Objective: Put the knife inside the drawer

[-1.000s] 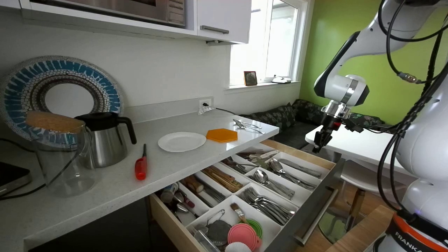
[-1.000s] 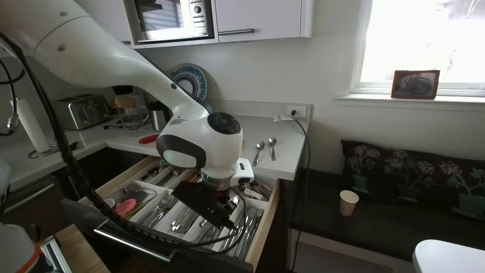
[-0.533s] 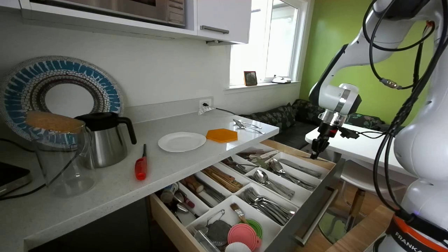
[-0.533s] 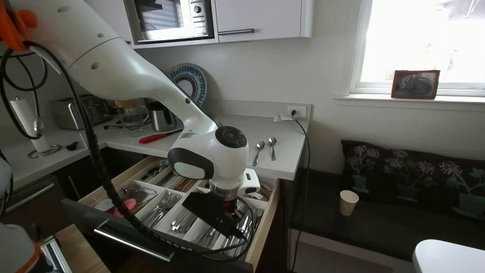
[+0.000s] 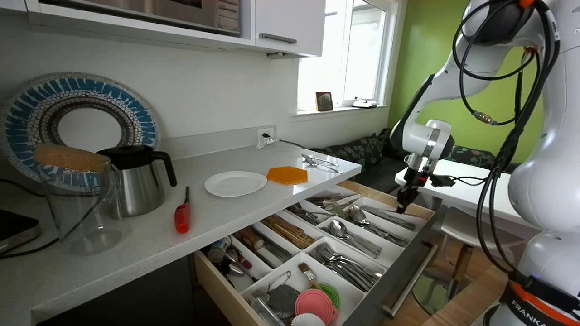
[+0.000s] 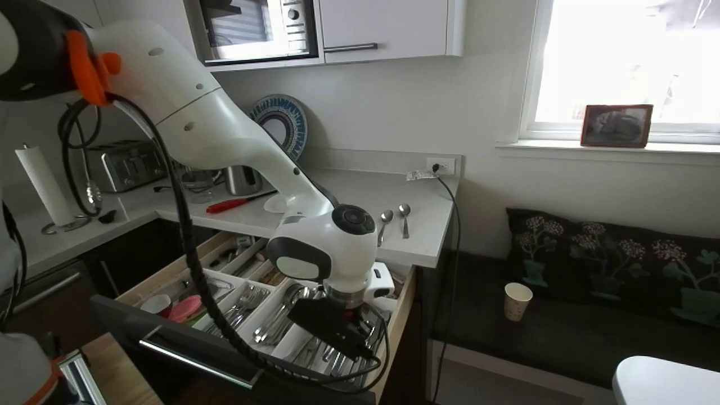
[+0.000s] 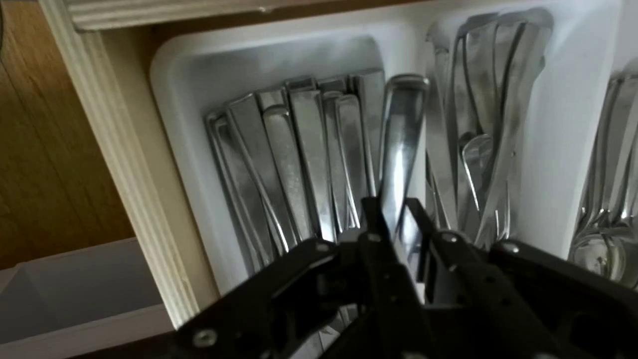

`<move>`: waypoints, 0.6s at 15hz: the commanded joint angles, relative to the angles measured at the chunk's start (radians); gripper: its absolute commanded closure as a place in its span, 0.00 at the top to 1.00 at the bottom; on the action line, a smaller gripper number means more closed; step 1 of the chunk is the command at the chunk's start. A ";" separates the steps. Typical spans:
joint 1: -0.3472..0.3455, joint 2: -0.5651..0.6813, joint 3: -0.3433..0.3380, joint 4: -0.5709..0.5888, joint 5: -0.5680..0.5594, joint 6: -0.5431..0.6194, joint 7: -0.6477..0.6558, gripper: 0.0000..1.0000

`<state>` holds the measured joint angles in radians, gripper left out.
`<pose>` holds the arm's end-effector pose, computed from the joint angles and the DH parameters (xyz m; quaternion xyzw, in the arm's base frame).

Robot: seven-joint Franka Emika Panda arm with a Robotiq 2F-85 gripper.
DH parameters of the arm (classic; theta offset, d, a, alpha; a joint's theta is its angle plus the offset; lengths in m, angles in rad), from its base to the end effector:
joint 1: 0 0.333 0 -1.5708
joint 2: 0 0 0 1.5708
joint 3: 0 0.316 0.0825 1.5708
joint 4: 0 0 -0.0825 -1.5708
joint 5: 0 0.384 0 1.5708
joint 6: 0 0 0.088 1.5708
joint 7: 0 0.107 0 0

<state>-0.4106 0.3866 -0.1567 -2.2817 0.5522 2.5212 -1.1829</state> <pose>0.4298 -0.2838 0.1738 -0.9888 -0.0741 -0.0472 0.1207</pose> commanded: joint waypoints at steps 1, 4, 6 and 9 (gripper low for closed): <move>-0.053 0.067 0.053 0.044 0.023 0.027 -0.039 0.04; -0.083 0.106 0.093 0.067 0.042 0.054 -0.053 0.04; -0.098 0.127 0.117 0.079 0.050 0.077 -0.062 0.04; -0.124 0.150 0.155 0.096 0.071 0.093 -0.079 0.04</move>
<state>-0.4930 0.5013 -0.0468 -2.2138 0.5812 2.5967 -1.2193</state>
